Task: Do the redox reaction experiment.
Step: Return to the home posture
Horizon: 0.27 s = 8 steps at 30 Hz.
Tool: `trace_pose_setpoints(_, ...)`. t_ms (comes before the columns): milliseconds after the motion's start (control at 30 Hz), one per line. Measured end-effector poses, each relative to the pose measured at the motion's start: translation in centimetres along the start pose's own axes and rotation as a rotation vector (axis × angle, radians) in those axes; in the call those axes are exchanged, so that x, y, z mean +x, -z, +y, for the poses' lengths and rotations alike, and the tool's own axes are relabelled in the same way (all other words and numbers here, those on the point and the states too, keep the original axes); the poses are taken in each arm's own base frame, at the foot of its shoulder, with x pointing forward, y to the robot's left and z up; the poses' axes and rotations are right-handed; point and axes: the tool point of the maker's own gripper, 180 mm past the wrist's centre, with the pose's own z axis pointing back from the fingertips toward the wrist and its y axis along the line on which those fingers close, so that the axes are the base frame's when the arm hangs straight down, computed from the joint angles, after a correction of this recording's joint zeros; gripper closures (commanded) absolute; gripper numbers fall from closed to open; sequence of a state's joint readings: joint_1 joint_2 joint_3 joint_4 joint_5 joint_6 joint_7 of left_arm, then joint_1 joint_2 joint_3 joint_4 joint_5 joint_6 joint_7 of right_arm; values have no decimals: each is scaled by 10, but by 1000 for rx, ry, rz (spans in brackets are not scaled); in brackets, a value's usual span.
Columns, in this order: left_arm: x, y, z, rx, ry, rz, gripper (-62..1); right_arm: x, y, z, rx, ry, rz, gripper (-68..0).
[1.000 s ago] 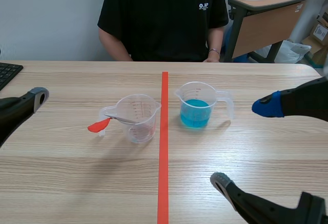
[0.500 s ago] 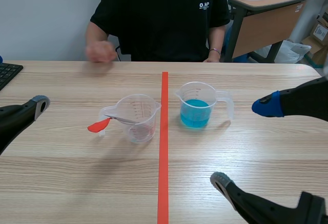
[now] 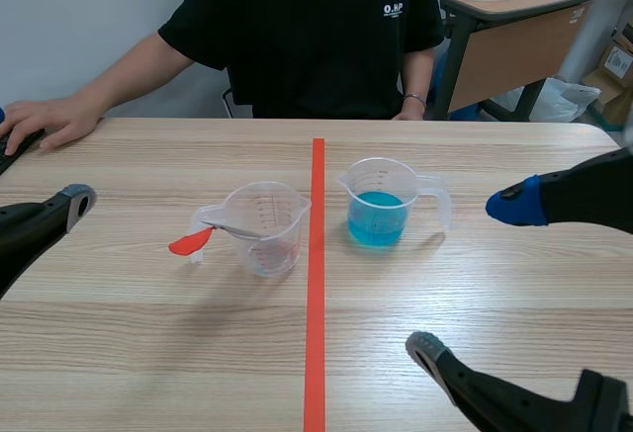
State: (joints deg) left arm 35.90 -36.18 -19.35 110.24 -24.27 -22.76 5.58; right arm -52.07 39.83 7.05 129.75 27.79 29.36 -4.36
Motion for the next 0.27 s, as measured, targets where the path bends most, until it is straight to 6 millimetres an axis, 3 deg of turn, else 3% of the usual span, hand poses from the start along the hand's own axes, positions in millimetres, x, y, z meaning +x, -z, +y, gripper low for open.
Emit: trace_pose_setpoints(267,0,0,0,0,0,0,-623,-2,0,0,-2,-15,10,-679)
